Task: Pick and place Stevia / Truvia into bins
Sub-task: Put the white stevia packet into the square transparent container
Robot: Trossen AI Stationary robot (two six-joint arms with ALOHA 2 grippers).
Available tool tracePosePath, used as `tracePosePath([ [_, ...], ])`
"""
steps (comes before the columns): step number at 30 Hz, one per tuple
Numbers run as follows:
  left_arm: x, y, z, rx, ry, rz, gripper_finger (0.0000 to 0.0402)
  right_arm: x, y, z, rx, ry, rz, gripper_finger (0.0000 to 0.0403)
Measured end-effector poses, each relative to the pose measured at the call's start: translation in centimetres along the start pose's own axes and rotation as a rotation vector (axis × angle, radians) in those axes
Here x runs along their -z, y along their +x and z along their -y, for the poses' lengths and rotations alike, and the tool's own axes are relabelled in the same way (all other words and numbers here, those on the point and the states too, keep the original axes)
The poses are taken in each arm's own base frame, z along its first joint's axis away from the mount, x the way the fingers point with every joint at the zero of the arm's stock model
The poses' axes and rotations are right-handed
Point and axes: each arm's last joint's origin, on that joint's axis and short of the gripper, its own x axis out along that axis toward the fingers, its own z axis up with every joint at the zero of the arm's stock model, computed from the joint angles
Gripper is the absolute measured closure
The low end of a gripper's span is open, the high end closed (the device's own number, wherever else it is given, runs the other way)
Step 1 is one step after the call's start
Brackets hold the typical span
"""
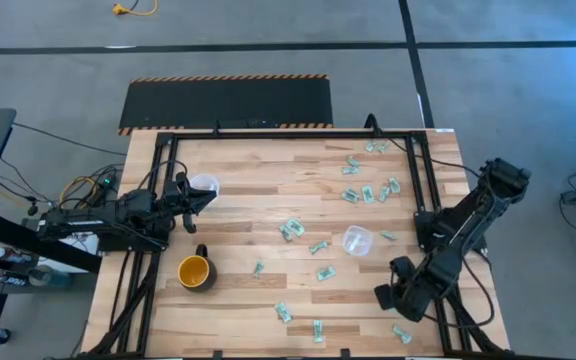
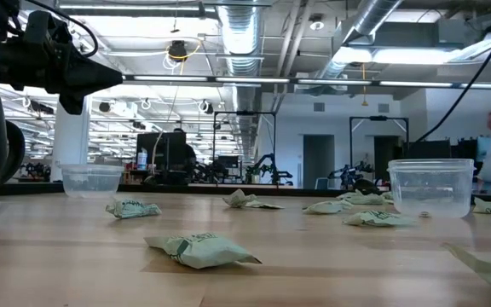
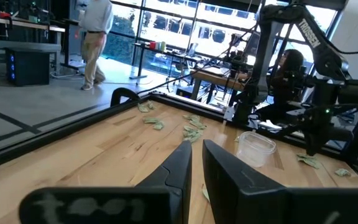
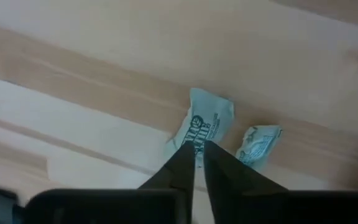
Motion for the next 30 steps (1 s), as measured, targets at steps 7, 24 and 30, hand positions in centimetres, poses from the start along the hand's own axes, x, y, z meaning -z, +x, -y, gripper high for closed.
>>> tracePosePath([
  [7, 0.0, 0.0, 0.0, 0.0, 0.0, 0.0, 0.0375, 0.1, 0.8, -0.1, 0.037, 0.002, -0.01, 0.0298],
  [24, 0.0, 0.0, 0.0, 0.001, 0.0, 0.0, 0.0375, -0.3, 3.1, -1.1, 0.089, 0.035, -0.011, 0.0241],
  [30, 0.0, 0.0, 0.0, 0.001, 0.0, 0.0, 0.0375, -0.2, 2.8, -1.3, 0.106, -0.012, 0.001, 0.0298],
])
